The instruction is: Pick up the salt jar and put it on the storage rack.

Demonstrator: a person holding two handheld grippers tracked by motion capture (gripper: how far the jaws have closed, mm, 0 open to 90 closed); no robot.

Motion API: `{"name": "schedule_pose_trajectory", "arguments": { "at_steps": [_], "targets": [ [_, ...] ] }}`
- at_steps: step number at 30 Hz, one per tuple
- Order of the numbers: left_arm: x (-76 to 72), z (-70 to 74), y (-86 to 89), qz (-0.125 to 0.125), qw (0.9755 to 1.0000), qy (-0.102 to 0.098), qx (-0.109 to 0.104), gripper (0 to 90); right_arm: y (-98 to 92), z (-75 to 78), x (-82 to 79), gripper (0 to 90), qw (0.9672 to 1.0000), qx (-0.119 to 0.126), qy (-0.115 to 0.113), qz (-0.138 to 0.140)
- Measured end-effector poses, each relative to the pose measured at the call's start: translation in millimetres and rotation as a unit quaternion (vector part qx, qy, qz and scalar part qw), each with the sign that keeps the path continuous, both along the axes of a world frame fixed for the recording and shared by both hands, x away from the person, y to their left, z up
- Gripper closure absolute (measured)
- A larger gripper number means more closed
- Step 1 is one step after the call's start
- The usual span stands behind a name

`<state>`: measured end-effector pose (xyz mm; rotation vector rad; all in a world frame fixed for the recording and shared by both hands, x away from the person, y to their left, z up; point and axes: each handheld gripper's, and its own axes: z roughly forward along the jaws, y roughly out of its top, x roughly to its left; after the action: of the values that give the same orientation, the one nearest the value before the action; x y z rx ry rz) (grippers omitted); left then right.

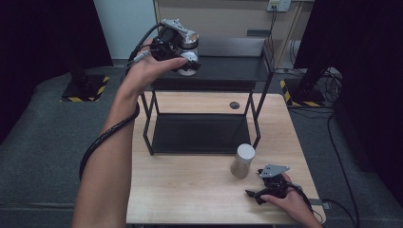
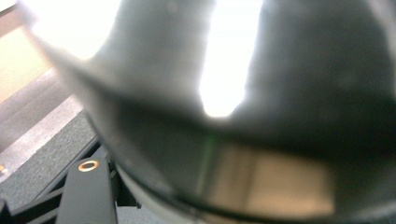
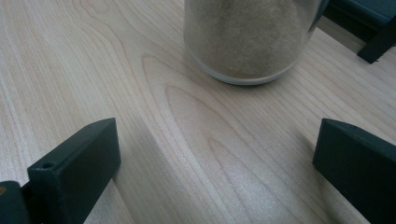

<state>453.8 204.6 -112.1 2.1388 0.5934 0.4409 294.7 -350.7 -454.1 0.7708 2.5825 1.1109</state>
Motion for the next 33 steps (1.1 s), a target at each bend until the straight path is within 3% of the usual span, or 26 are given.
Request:
{"name": "schedule_pose_trajectory", "arguments": {
  "at_steps": [10, 29, 33],
  "targets": [
    [-3.3, -3.4, -16.1, 0.047, 0.9989, 0.001, -0.005, 30.2, 0.1, 0.0, -0.2, 1.7, 1.0000, 0.000, 0.000, -0.001],
    [8.0, -17.2, -27.9, 0.082, 0.9966, 0.009, 0.001, 30.2, 0.1, 0.0, -0.1, 1.7, 1.0000, 0.000, 0.000, -0.001],
    [13.4, -25.3, -24.8, 0.085, 0.9962, 0.014, -0.011, 30.1, 0.1, 0.0, -0.2, 1.7, 1.0000, 0.000, 0.000, -0.001]
  ]
}}
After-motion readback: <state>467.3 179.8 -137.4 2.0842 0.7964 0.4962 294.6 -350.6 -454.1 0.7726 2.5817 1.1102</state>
